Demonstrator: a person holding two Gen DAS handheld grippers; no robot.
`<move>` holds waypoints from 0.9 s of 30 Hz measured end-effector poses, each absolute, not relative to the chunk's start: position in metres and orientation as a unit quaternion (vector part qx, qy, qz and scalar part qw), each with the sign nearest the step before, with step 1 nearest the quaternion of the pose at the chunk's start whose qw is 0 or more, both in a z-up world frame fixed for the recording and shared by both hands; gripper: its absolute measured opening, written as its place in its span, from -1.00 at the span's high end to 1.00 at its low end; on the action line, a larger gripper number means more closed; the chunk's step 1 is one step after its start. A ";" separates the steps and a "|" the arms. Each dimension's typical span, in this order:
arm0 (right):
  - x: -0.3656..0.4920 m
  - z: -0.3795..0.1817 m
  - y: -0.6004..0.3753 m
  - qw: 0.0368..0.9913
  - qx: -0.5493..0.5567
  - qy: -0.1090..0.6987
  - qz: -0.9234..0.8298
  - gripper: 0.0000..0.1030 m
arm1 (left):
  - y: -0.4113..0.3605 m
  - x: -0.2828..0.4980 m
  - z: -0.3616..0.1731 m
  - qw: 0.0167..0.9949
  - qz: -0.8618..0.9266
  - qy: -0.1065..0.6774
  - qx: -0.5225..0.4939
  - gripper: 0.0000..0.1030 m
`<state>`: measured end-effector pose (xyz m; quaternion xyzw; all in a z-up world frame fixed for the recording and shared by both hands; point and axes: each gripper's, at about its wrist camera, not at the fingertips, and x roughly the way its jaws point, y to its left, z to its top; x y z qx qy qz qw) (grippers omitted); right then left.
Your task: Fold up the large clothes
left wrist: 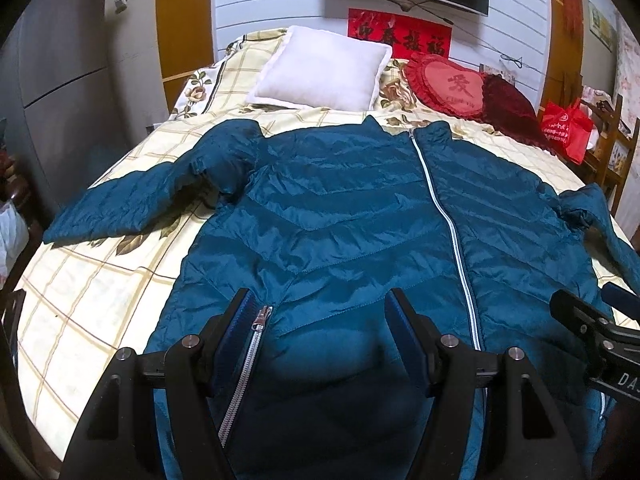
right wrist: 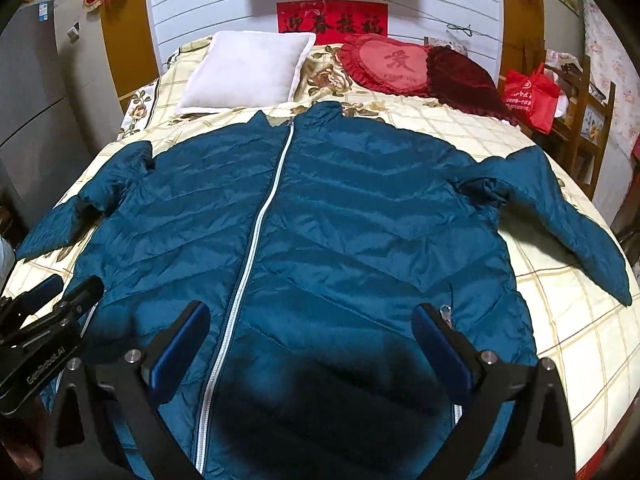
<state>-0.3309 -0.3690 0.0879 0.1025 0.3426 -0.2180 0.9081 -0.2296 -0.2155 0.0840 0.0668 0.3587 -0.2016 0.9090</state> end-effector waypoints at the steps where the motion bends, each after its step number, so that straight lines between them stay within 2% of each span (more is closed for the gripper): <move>1: -0.330 0.087 -0.369 0.908 0.103 0.343 -0.219 -0.99 | -0.215 -0.230 0.084 0.909 -0.202 0.358 0.066 -0.20; 27: -0.330 0.082 -0.361 0.897 0.100 0.368 -0.223 -0.99 | -0.213 -0.235 0.077 0.904 -0.208 0.367 0.067 -0.20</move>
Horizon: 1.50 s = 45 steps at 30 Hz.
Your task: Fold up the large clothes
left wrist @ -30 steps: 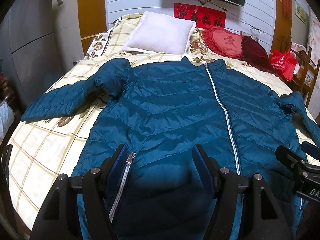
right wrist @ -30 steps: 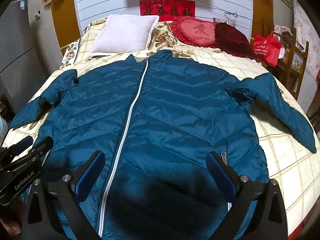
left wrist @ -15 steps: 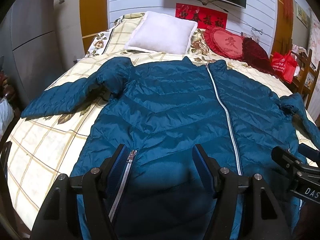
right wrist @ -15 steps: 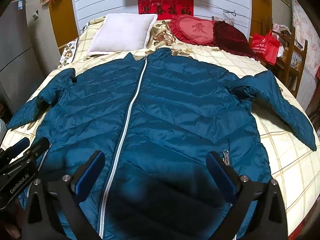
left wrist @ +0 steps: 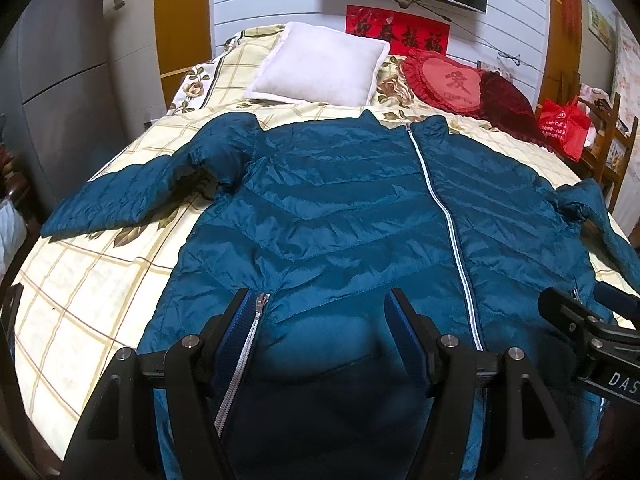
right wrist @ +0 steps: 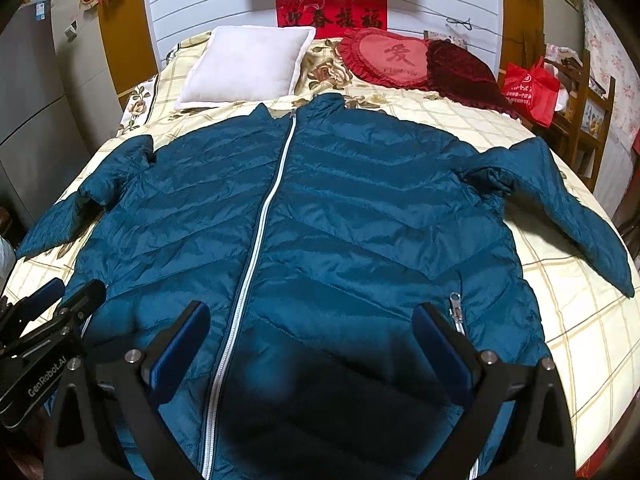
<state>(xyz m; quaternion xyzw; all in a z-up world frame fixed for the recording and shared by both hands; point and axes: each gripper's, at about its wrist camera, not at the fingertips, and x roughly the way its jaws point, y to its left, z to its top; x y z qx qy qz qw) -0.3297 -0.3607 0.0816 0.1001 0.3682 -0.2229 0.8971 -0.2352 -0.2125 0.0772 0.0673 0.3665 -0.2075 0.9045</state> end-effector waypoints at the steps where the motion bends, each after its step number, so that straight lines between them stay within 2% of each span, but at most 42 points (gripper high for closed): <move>1: -0.330 0.081 -0.361 0.897 0.104 0.367 -0.221 -0.99 | -0.212 -0.235 0.077 0.904 -0.208 0.367 0.067 -0.20; 45: -0.353 0.088 -0.342 0.904 0.070 0.357 -0.223 -0.99 | -0.206 -0.259 0.079 0.895 -0.223 0.379 0.073 -0.20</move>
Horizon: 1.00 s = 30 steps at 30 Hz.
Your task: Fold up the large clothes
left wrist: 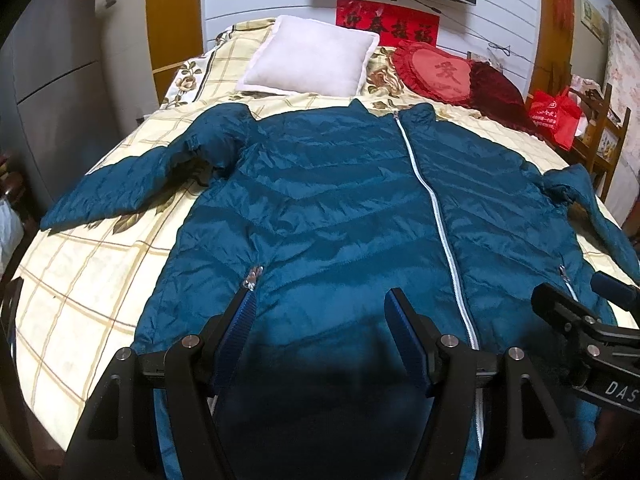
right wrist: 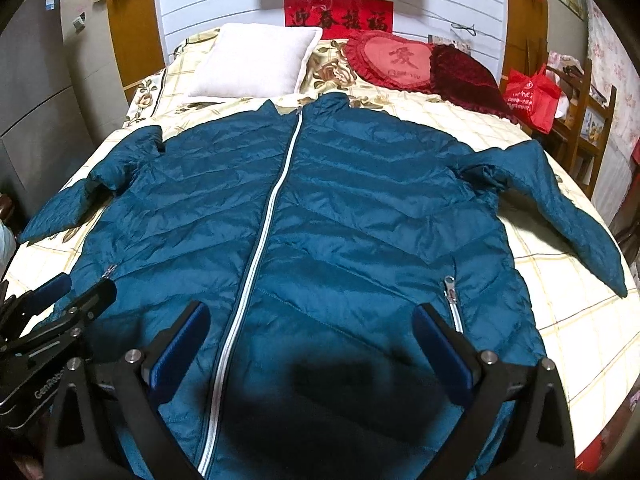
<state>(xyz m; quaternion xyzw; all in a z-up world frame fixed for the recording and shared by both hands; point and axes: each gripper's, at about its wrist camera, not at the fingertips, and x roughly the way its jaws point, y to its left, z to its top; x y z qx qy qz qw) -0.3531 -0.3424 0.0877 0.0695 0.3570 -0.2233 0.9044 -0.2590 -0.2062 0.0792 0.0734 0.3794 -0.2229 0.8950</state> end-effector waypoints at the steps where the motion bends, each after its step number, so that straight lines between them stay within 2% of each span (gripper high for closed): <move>1: -0.357 0.089 -0.341 0.905 0.070 0.356 -0.222 -0.99 | -0.205 -0.262 0.081 0.894 -0.224 0.381 0.073 -0.20; 11: -0.385 0.101 -0.324 0.914 0.065 0.340 -0.210 -0.99 | -0.197 -0.290 0.097 0.899 -0.226 0.366 0.084 -0.20; 30: -0.415 0.115 -0.296 0.921 0.059 0.332 -0.193 -0.99 | -0.164 -0.311 0.099 0.897 -0.212 0.384 0.061 -0.20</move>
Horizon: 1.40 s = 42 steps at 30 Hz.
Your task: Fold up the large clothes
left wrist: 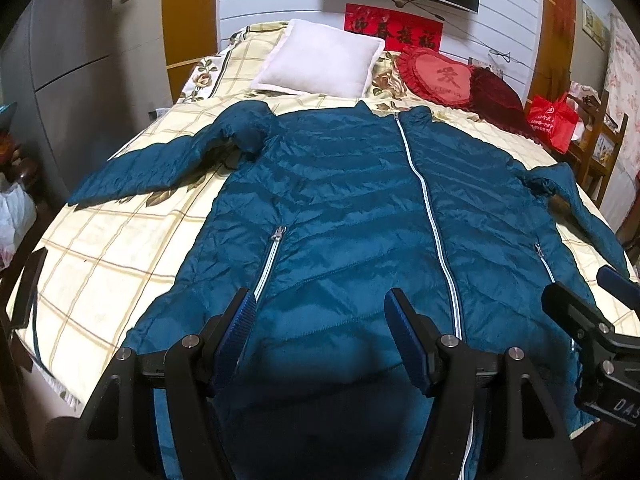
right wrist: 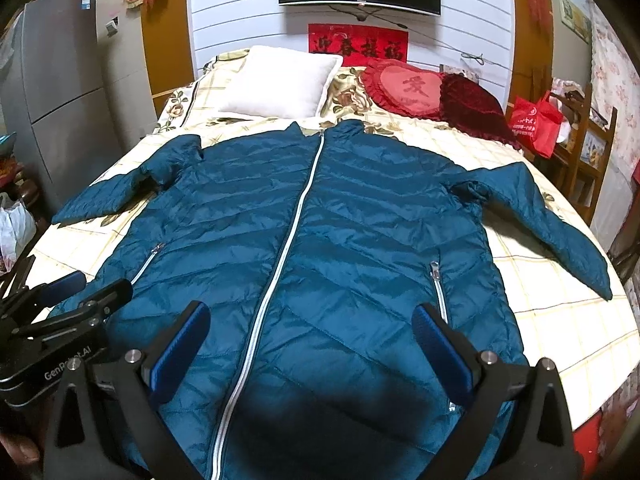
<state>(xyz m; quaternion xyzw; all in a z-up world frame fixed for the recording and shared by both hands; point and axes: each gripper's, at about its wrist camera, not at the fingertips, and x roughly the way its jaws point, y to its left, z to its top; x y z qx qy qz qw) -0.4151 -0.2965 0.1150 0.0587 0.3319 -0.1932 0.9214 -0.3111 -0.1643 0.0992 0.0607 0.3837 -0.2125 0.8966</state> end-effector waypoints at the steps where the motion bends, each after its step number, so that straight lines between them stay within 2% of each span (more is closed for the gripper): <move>1: -0.416 0.115 -0.296 0.921 0.061 0.332 -0.193 -0.99 | -0.163 -0.313 0.099 0.897 -0.212 0.384 0.059 -0.20; 22: -0.412 0.113 -0.286 0.920 0.050 0.342 -0.186 -0.99 | -0.161 -0.316 0.100 0.899 -0.213 0.378 0.058 -0.20; 42: -0.354 0.110 -0.308 0.917 0.042 0.351 -0.186 -0.99 | -0.168 -0.253 0.107 0.902 -0.189 0.383 0.058 -0.20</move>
